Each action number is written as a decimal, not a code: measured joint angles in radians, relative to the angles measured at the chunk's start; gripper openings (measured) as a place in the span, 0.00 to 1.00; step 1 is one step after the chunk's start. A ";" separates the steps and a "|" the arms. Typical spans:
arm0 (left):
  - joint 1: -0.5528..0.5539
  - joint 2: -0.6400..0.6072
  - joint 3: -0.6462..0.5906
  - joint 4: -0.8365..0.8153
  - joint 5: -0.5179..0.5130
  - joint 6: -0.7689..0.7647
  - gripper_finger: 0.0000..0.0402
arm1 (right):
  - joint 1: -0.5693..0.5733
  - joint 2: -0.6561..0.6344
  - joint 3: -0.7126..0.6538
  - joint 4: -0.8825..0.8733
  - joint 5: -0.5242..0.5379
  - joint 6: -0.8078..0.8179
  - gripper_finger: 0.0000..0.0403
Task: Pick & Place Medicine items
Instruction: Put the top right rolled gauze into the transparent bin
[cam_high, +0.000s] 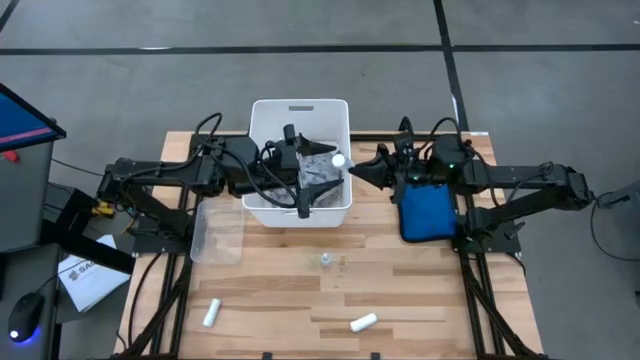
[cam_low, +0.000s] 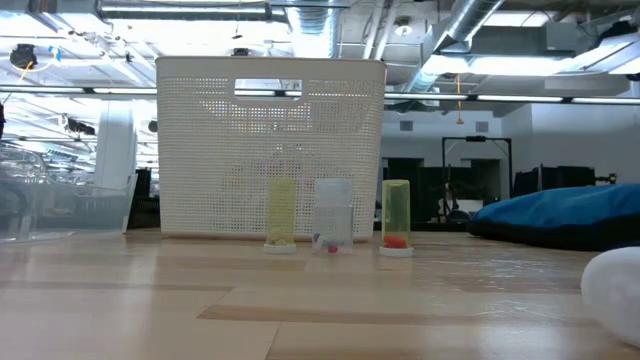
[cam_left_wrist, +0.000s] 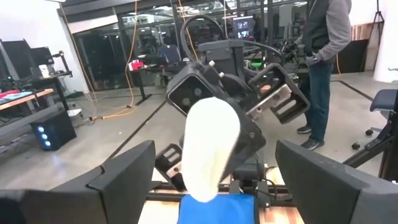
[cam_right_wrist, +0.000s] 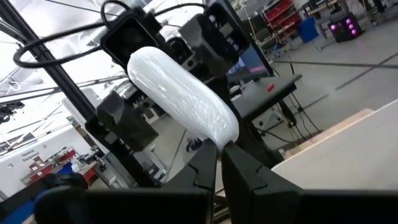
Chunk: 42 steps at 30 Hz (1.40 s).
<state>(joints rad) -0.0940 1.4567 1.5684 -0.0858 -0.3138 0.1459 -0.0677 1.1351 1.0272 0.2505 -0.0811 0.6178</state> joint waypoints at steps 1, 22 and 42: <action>0.000 0.000 0.000 0.000 0.000 0.000 0.81 | 0.000 0.000 0.001 0.000 0.000 -0.001 0.03; 0.015 0.000 0.000 0.022 0.000 -0.041 0.52 | 0.000 0.000 0.000 -0.007 0.001 0.002 0.03; 0.015 0.000 0.000 0.023 0.014 -0.050 0.31 | -0.001 0.000 0.000 -0.010 0.003 0.000 0.03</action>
<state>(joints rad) -0.0788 1.4567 1.5681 -0.0631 -0.2996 0.0963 -0.0685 1.1351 1.0275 0.2401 -0.0784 0.6178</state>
